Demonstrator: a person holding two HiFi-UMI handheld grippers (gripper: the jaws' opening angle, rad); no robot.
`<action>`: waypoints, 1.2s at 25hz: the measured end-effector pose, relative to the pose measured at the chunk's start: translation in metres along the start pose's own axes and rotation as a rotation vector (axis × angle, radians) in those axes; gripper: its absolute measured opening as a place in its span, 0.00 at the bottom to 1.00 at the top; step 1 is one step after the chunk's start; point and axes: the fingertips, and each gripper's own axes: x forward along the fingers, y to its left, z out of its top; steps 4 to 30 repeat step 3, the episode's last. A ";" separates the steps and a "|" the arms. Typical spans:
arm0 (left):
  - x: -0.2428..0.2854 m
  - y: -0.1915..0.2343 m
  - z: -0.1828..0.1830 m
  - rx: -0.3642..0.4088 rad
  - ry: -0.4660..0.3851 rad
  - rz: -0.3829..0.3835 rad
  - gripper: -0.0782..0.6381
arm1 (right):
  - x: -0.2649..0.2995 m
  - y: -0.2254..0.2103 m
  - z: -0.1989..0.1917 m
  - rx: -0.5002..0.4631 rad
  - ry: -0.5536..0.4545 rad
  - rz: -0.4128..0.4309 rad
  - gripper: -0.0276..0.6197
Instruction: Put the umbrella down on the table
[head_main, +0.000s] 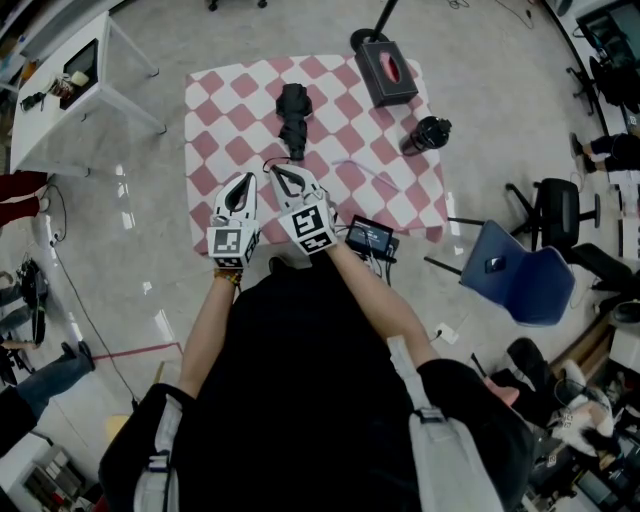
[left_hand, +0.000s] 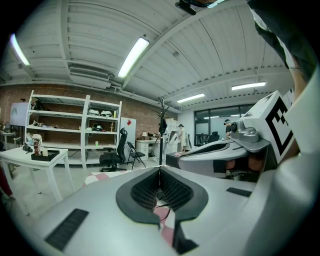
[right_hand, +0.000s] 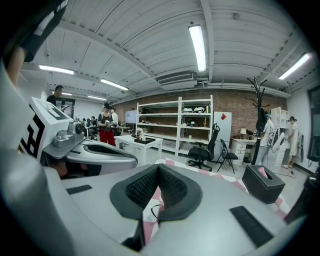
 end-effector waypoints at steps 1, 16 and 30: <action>0.001 0.000 -0.001 -0.002 0.002 0.000 0.13 | 0.001 0.000 0.000 0.001 0.000 0.002 0.07; 0.003 0.000 -0.001 -0.004 0.005 0.000 0.13 | 0.002 -0.001 0.000 0.003 0.002 0.005 0.07; 0.003 0.000 -0.001 -0.004 0.005 0.000 0.13 | 0.002 -0.001 0.000 0.003 0.002 0.005 0.07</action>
